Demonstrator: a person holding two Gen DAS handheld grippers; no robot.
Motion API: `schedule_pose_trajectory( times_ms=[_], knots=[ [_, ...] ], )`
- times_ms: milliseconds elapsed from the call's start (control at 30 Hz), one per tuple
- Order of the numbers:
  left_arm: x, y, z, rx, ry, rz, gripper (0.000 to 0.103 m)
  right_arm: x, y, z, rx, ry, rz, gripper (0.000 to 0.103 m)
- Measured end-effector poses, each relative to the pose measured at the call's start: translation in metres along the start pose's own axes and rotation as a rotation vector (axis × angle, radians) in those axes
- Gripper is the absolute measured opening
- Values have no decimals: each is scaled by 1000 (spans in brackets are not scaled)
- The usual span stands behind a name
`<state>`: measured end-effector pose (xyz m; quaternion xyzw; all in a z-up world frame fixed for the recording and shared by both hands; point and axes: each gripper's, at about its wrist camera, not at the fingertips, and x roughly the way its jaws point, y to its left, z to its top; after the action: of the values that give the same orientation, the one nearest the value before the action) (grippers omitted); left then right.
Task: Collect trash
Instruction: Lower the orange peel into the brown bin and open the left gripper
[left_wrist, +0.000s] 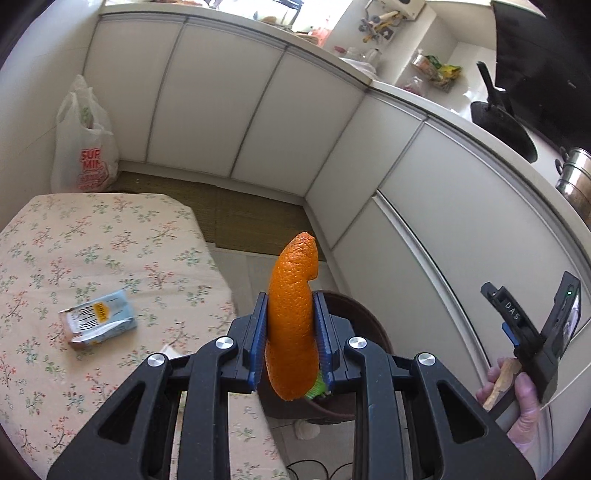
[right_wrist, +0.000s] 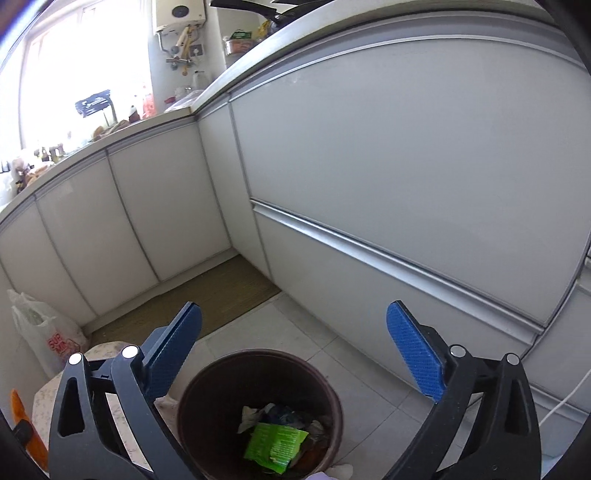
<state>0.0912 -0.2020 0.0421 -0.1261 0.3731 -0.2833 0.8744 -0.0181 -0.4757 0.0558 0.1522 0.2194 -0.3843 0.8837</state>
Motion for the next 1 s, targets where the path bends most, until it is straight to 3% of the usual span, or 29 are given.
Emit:
schedule_pose_trajectory(
  times_ms=[267, 500, 667, 1000],
  knots=[
    [64, -92, 12, 85, 65, -90, 26, 23, -30, -1, -40, 73, -87, 96],
    [104, -137, 11, 134, 154, -123, 28, 43, -52, 0, -12, 152, -107, 96],
    [121, -153, 5, 179, 180, -90, 52, 46, -64, 1, 9, 174, -112, 96],
    [127, -142, -4, 186, 196, -48, 63, 48, -57, 3, -21, 181, -80, 96]
  ],
)
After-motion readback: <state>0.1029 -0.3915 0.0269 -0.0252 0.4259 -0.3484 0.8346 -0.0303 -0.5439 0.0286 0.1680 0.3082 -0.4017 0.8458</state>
